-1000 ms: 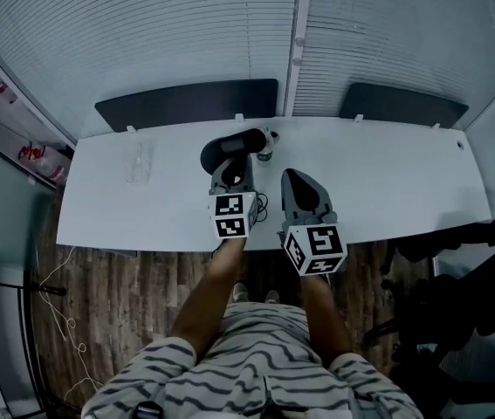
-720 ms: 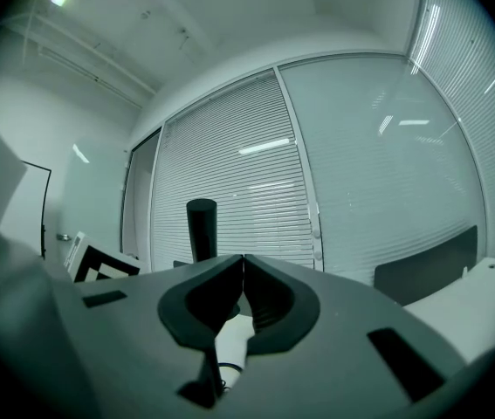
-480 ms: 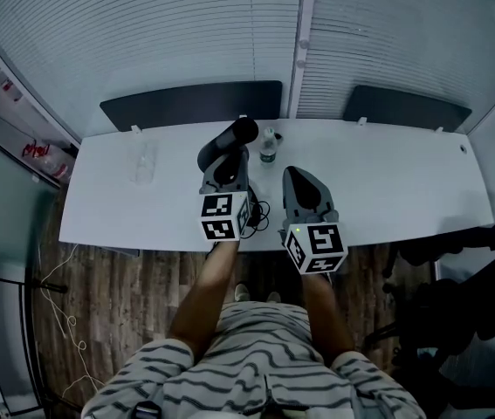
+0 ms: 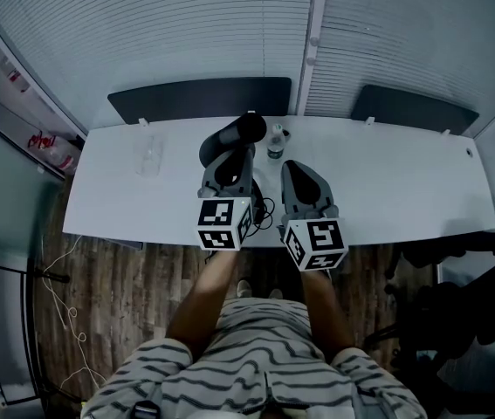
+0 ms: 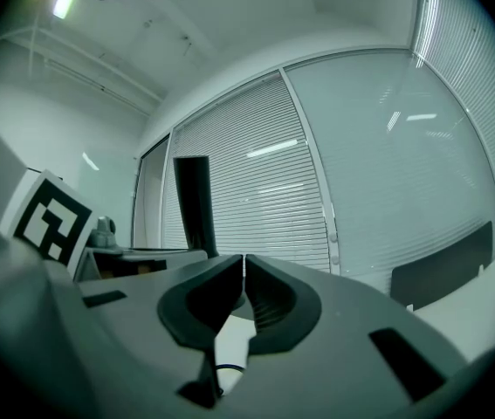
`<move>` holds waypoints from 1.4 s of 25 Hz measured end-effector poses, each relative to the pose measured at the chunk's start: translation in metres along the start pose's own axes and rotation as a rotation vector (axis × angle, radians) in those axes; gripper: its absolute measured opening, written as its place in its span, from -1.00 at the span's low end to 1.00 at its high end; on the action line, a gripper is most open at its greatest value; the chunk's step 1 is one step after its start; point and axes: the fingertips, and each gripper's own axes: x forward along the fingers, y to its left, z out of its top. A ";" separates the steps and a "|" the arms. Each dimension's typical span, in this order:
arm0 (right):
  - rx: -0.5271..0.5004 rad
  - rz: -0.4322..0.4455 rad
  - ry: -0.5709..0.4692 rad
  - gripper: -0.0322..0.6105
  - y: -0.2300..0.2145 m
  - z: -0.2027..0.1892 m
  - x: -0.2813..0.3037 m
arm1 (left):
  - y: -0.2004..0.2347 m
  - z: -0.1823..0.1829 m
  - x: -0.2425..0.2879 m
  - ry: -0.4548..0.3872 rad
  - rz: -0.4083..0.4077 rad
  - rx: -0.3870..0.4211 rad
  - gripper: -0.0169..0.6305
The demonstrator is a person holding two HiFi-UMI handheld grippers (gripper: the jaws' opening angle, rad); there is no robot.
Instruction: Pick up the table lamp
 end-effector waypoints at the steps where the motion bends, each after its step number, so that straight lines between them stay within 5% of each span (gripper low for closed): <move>1: 0.002 0.002 -0.001 -0.86 0.001 0.000 0.001 | -0.001 0.002 -0.002 -0.005 -0.002 0.000 -0.82; 35: -0.017 0.076 0.004 -0.87 0.042 0.007 0.010 | -0.007 0.015 -0.052 -0.066 -0.019 -0.005 -0.82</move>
